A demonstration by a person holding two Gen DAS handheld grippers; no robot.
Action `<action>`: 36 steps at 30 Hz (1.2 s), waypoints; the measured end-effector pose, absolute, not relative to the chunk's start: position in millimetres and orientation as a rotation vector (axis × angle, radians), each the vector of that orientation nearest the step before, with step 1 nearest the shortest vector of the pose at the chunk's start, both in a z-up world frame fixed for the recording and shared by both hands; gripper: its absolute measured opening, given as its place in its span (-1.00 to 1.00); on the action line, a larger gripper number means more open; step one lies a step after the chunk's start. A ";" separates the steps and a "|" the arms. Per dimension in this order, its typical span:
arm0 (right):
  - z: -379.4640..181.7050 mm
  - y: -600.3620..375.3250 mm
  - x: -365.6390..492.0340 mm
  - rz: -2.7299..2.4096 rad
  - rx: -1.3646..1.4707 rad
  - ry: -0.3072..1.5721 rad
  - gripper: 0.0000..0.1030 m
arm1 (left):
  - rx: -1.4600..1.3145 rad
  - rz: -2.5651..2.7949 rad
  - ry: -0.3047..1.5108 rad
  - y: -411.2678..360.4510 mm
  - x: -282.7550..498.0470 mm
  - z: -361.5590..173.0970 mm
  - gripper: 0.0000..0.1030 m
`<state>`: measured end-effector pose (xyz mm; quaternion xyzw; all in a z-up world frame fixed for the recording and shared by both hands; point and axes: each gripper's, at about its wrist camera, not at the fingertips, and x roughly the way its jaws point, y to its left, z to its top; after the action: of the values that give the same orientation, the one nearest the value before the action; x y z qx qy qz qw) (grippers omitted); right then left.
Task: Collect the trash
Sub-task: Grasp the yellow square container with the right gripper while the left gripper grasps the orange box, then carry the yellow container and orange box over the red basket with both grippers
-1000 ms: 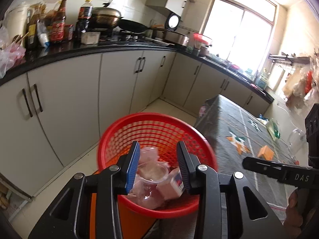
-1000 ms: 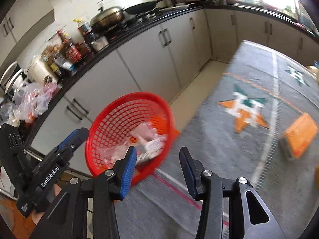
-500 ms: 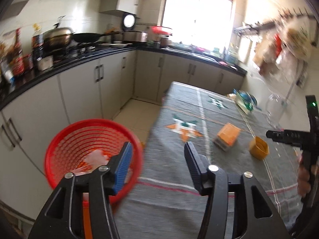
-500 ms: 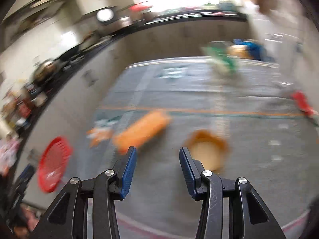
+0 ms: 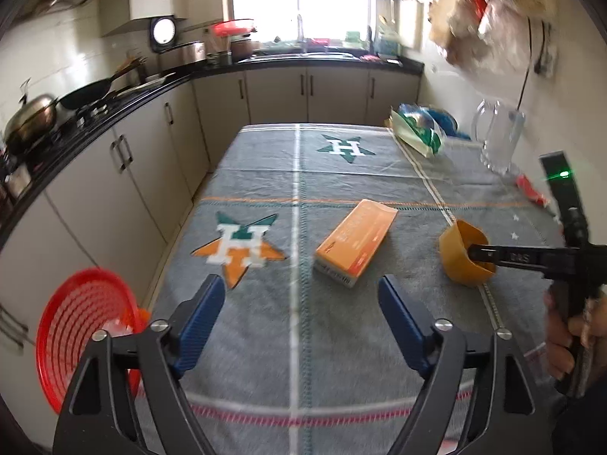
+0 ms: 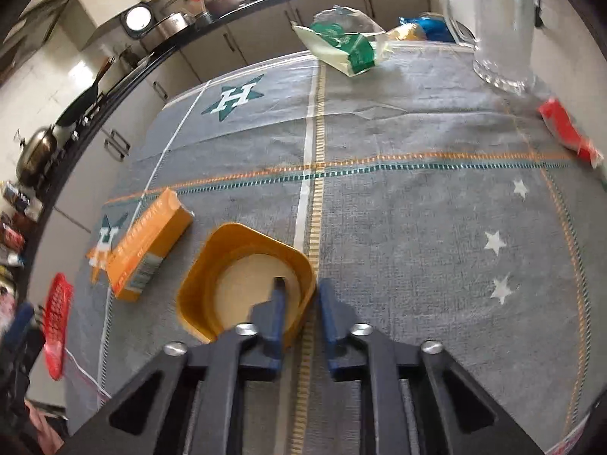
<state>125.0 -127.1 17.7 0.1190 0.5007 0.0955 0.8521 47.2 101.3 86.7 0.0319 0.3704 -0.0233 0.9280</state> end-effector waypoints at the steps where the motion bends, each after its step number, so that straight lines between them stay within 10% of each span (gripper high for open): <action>1: 17.4 -130.4 122.3 0.208 0.255 1.048 -0.79 | 0.081 -0.051 0.767 95.9 53.5 84.6 0.70; 14: 37.5 -153.2 106.8 0.210 0.335 0.950 -0.79 | 0.227 -0.050 0.899 44.8 136.4 34.4 0.69; 17: 40.3 -153.0 104.6 0.209 0.337 0.942 -0.79 | 0.204 -0.041 0.902 46.8 136.9 30.4 0.15; 20: 42.8 -151.9 101.8 0.215 0.331 0.932 -0.79 | 0.157 -0.058 0.896 52.3 129.7 31.2 0.06; 36: 55.4 -105.7 81.9 0.369 0.229 0.848 -0.79 | -0.002 -0.058 0.797 101.6 28.0 67.9 0.02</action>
<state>81.9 -105.7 55.4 0.1102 0.4080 0.1776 0.8887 28.0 101.6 67.9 -0.0009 0.3878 -0.0280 0.9213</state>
